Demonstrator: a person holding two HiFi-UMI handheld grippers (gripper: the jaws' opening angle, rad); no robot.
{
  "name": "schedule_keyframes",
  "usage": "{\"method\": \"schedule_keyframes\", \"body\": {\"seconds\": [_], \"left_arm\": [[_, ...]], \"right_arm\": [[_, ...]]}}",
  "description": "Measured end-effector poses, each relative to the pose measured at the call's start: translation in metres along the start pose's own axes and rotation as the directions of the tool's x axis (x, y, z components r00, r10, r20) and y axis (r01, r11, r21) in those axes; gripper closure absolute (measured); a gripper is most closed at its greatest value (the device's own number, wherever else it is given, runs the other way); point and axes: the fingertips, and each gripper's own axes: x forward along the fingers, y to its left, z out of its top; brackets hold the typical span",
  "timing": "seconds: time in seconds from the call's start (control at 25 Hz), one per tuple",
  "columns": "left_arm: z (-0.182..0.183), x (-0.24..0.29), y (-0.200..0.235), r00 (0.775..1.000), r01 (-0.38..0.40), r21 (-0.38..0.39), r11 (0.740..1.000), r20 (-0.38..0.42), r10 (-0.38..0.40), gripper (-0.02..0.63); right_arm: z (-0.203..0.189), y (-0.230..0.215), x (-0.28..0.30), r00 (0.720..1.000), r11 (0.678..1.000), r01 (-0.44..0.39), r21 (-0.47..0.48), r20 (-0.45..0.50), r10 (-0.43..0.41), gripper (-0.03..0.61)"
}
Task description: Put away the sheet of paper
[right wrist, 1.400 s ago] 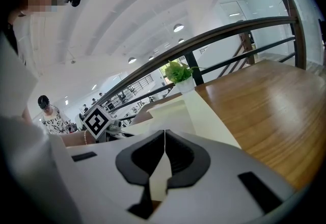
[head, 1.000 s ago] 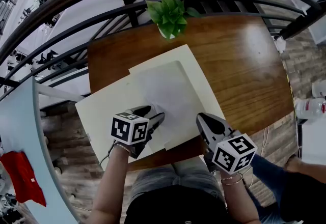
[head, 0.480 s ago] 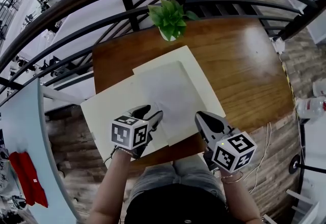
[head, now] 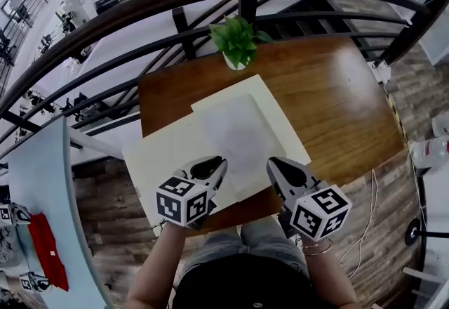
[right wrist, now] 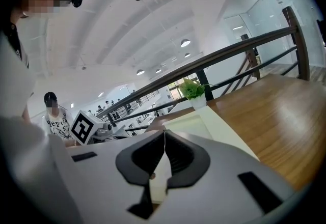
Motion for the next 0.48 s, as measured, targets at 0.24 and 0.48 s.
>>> {"method": "schedule_keyframes", "body": {"seconds": [0.24, 0.48], "left_arm": [[0.013, -0.017, -0.027, 0.994, 0.082, 0.013, 0.997, 0.075, -0.083, 0.566], [0.026, -0.032, -0.050, 0.982, 0.123, 0.049, 0.991, 0.137, -0.129, 0.579]], "right_arm": [[0.007, 0.019, -0.006, 0.999, 1.000, -0.020, -0.023, 0.042, 0.020, 0.551], [0.012, 0.032, -0.014, 0.997, 0.998, -0.027, -0.050, 0.067, 0.030, 0.552]]}}
